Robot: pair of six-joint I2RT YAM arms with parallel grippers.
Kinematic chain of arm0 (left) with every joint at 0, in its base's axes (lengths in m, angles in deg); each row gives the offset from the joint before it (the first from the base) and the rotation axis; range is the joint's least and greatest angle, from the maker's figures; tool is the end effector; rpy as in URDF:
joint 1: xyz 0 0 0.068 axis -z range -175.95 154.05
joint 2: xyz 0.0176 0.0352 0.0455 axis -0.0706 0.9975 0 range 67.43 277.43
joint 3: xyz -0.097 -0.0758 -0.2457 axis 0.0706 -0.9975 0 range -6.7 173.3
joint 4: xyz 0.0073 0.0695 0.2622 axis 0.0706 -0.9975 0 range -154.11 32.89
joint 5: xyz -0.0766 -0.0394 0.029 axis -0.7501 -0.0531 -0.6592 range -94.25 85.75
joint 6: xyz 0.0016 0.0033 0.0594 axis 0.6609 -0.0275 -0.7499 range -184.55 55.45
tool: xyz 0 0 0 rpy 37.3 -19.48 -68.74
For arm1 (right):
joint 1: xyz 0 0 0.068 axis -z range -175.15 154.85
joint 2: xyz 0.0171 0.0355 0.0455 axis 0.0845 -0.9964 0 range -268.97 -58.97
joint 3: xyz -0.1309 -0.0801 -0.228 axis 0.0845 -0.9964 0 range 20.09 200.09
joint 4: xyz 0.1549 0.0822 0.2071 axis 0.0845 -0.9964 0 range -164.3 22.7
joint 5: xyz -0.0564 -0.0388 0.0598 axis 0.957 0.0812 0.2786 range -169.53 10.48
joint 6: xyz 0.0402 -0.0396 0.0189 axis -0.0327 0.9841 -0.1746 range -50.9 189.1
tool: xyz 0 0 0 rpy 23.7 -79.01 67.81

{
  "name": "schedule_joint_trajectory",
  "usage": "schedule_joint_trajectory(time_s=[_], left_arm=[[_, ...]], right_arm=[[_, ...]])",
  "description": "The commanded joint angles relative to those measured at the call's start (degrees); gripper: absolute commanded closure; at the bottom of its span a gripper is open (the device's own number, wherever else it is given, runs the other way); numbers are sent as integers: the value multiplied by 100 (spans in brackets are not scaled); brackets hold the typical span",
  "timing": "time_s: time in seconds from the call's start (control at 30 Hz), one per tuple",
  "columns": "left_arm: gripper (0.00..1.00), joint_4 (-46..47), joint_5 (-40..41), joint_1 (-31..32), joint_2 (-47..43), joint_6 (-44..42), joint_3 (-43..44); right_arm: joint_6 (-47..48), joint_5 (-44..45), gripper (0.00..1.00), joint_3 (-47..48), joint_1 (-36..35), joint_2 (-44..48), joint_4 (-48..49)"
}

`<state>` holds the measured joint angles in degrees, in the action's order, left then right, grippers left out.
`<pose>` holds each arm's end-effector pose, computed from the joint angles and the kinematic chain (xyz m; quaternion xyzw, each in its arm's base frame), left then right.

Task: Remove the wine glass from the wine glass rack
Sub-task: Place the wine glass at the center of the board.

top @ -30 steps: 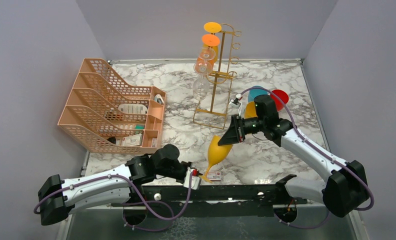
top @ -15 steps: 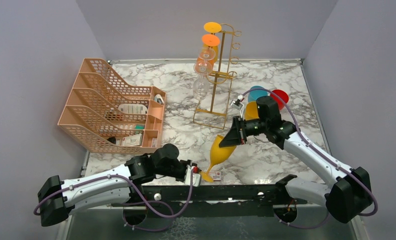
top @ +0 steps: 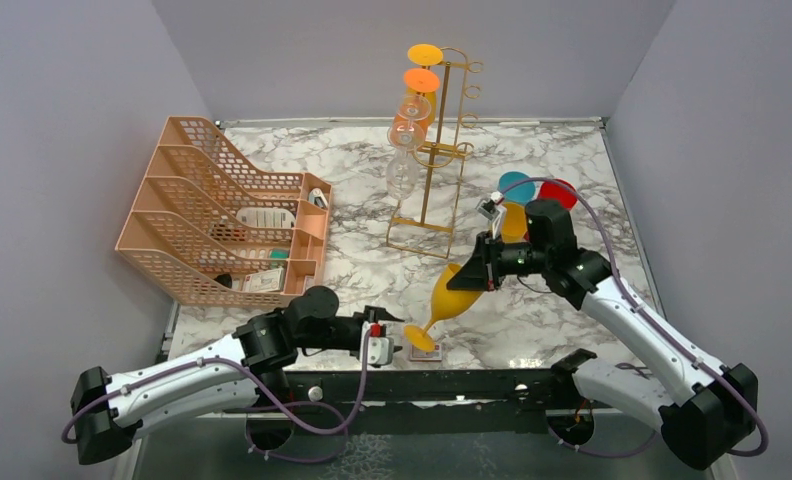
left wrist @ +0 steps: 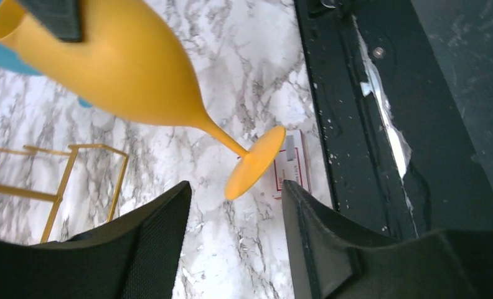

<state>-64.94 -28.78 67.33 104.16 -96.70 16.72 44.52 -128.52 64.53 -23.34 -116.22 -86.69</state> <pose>0.0626 -0.1647 0.2311 0.6771 0.4535 -0.3171 0.4852 0.1831 0.1355 0.2844 -0.2253 0.7900 0.5206 0.2326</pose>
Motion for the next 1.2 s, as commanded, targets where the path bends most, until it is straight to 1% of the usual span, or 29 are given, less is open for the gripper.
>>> schedule_joint_trajectory(time_s=[0.0,0.03,0.1,0.13,0.33,0.5,0.73,1.07,1.17], left_arm=[[35,431,958,-60,-328,301,-103],[29,467,1168,-62,-386,330,-115],[7,525,1595,-71,-487,416,-133],[2,544,1819,-76,-524,467,-142],[1,573,2797,-80,-674,456,-167],[1,569,3414,-89,-754,398,-213],[1,534,3537,-93,-719,388,-206],[1,486,3535,-88,-641,367,-197],[1,471,3530,-97,-641,358,-198]], right_arm=[[21,1431,99,186,-38,349,-488],[-36,1753,99,173,-38,401,-558],[-100,2338,99,175,-33,468,-699],[-143,2633,99,186,-37,501,-766],[-288,4173,99,287,-38,804,-1127],[-440,5344,99,57,-30,1264,-1171],[-422,6401,99,-160,-38,1619,-1336],[-403,7017,99,-206,-34,1528,-1507],[-362,7471,99,-247,-33,1511,-1543]])
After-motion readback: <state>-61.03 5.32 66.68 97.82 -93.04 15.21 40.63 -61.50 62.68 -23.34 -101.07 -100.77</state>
